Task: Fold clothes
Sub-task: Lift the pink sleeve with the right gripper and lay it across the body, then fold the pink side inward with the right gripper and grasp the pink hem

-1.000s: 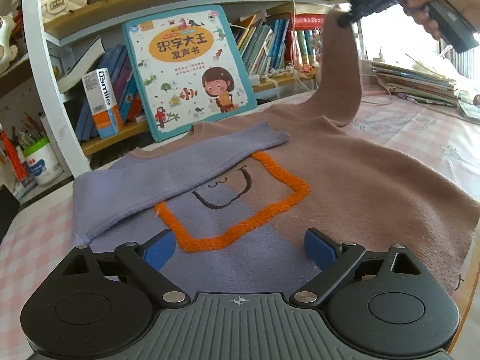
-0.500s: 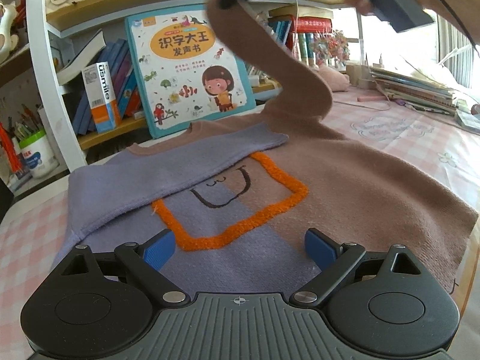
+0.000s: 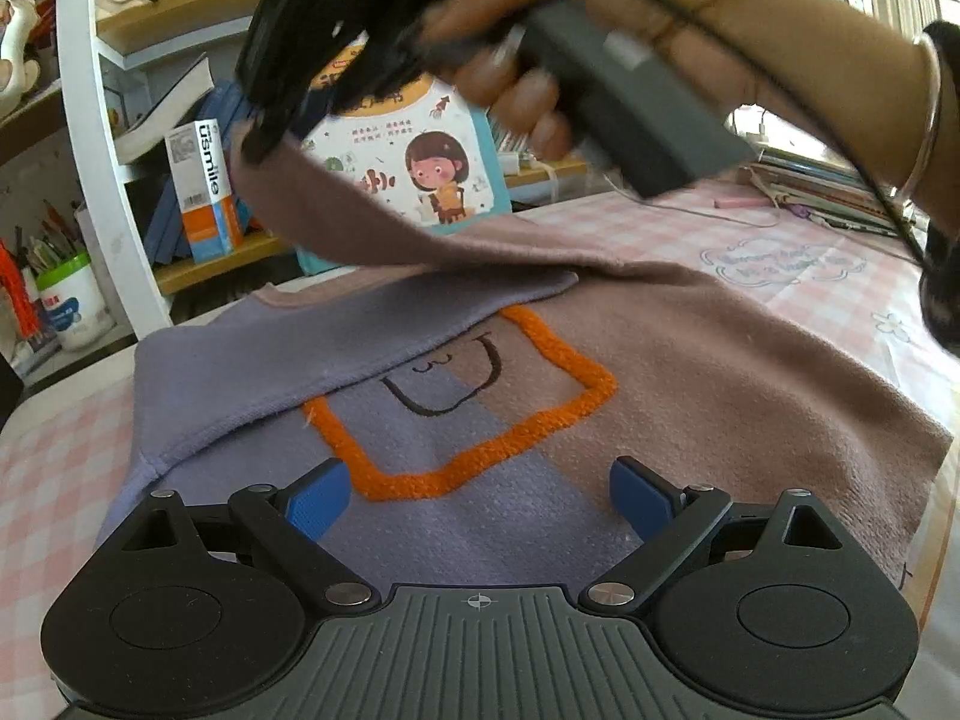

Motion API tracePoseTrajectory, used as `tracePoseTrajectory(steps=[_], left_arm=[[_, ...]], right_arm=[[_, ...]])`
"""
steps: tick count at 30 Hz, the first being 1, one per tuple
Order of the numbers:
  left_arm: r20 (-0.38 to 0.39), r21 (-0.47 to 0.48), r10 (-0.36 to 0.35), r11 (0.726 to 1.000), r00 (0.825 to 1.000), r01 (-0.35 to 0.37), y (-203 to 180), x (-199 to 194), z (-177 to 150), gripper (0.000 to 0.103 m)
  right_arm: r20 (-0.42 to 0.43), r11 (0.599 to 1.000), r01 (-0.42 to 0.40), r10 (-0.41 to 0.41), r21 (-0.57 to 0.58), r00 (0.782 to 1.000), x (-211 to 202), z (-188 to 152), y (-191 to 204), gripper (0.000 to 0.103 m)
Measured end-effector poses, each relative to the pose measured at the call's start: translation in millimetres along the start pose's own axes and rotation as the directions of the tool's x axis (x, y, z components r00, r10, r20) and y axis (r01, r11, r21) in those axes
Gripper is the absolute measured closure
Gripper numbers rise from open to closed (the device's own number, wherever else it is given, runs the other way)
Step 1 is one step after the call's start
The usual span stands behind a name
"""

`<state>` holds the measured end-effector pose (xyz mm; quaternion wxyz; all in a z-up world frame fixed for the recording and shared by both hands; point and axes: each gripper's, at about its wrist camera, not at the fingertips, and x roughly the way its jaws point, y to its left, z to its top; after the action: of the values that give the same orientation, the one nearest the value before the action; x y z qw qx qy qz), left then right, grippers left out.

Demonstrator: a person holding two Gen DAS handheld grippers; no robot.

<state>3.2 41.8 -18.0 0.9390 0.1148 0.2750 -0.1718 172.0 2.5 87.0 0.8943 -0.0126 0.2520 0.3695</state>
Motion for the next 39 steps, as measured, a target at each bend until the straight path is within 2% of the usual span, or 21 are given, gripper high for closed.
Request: tracePoseTrajectory(steps=[3, 4, 6, 7, 13, 17, 25, 30, 34, 39], left_arm=[[-0.004, -0.001, 0.000, 1.000, 1.000, 0.000, 0.0, 0.7, 0.0, 0.007], [-0.005, 0.000, 0.000, 1.000, 1.000, 0.000, -0.3, 1.0, 0.0, 0.007], [-0.007, 0.004, 0.004, 1.000, 1.000, -0.004, -1.2, 1.3, -0.1, 0.007], [-0.008, 0.006, 0.007, 1.000, 1.000, -0.007, -1.6, 1.3, -0.3, 0.007], [-0.019, 0.023, 0.023, 0.999, 1.000, -0.023, -5.9, 2.3, -1.2, 0.007], [-0.020, 0.029, 0.035, 0.999, 0.999, -0.034, -7.1, 1.7, -1.3, 0.006], [-0.009, 0.041, 0.072, 0.997, 0.997, -0.072, -8.4, -0.5, -1.1, 0.004], [-0.013, 0.057, 0.075, 0.996, 0.997, -0.074, -5.3, -13.8, -10.9, 0.004], [-0.013, 0.089, 0.145, 0.986, 0.989, -0.143, -3.5, -40.4, -18.5, 0.004], [-0.026, -0.005, 0.212, 0.977, 0.977, -0.213, 10.9, -67.9, -27.5, 0.004]], right_arm=[[-0.025, 1.000, -0.007, 0.008, 0.019, 1.000, 11.3, -10.0, 0.7, 0.092], [-0.032, 1.000, -0.012, 0.013, 0.026, 0.999, 14.1, -12.4, 0.7, 0.088], [-0.037, 0.999, -0.022, 0.024, 0.042, 0.999, 16.0, -16.2, 0.2, 0.073], [-0.036, 0.998, -0.026, 0.028, 0.049, 0.999, 15.6, -17.6, -0.1, 0.061], [-0.018, 0.998, -0.025, 0.026, 0.064, 1.000, -6.8, -19.6, -11.2, 0.059], [-0.034, 0.996, 0.004, -0.001, 0.084, 0.999, -26.9, -29.8, -25.6, 0.057], [-0.153, 0.992, 0.078, -0.062, 0.099, 0.986, -79.0, -83.4, -49.8, 0.055], [-0.184, 0.990, 0.109, -0.091, 0.089, 0.979, -128.3, -114.5, -54.2, 0.051], [-0.213, 0.989, 0.135, -0.118, 0.065, 0.970, -166.5, -138.4, -54.4, 0.049], [-0.225, 0.986, 0.156, -0.137, 0.067, 0.965, -201.1, -162.9, -51.9, 0.049]])
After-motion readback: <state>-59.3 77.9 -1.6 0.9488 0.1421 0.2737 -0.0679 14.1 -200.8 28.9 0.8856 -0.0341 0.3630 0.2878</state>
